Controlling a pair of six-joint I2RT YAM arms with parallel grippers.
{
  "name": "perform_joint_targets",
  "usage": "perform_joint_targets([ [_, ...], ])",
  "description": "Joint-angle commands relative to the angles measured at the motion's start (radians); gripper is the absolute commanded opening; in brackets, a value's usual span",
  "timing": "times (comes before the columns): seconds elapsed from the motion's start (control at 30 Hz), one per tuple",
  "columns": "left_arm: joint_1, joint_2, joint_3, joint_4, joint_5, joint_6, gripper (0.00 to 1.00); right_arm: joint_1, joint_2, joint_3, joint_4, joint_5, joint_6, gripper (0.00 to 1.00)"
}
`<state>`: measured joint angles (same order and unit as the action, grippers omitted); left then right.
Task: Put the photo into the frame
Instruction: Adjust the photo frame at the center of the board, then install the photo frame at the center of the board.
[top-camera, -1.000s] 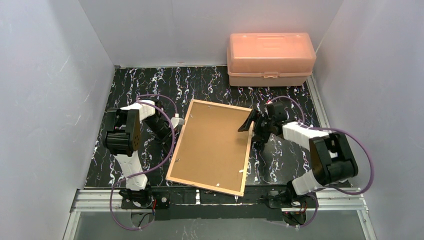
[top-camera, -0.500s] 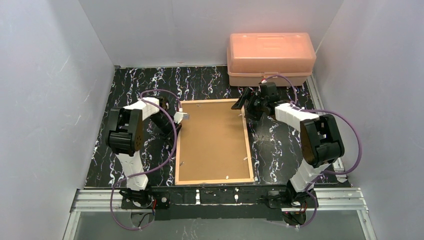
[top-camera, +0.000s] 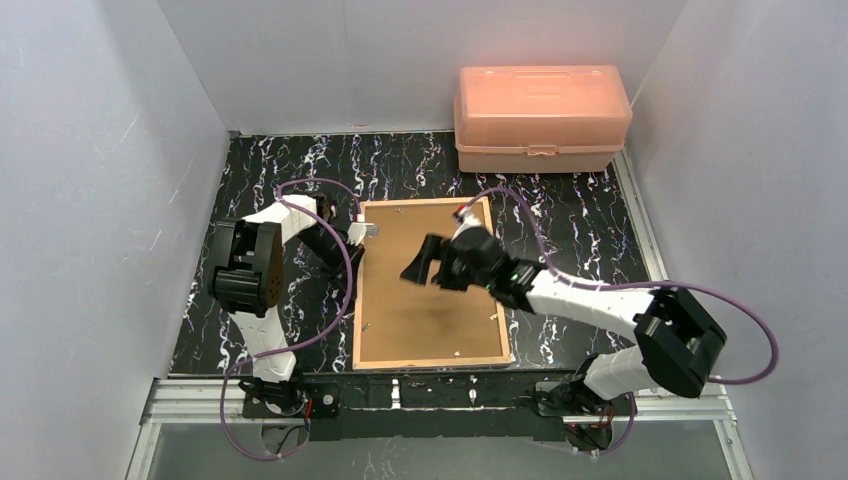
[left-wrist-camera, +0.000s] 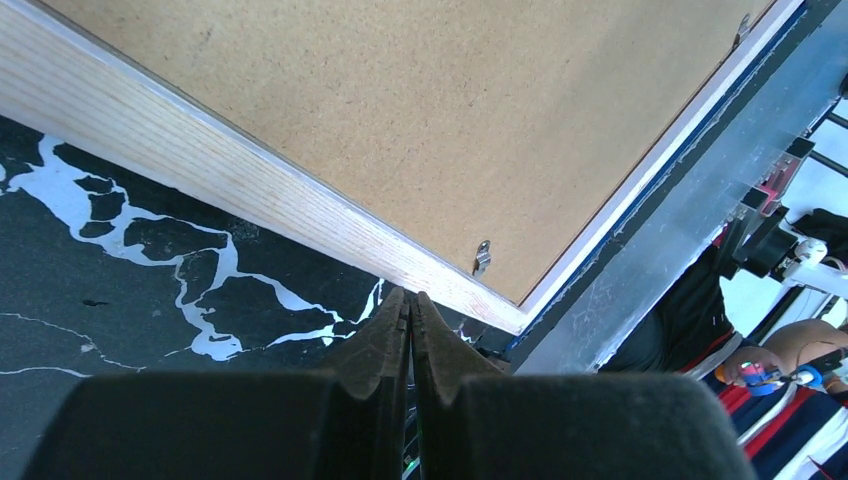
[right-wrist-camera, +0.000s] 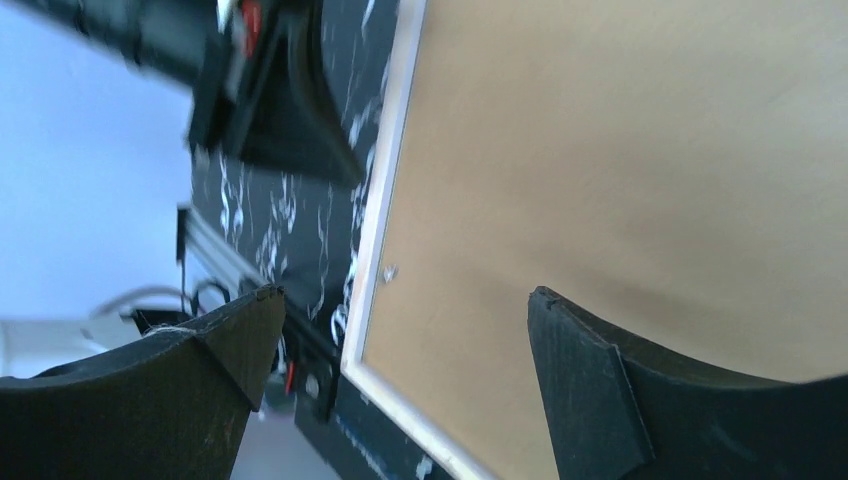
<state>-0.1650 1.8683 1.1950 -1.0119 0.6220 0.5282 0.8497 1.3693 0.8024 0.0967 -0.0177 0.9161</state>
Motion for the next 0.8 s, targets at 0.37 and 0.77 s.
perform_joint_targets([
  [0.37,0.070,0.062,0.043,-0.032,0.062,-0.025,0.00,0.390,0.317,0.036,0.429,0.247,0.187,0.99],
  [0.77,0.071,0.096,0.060,-0.045,0.115,-0.005,0.08,0.464,0.450,0.128,0.444,0.289,0.230,0.98],
])
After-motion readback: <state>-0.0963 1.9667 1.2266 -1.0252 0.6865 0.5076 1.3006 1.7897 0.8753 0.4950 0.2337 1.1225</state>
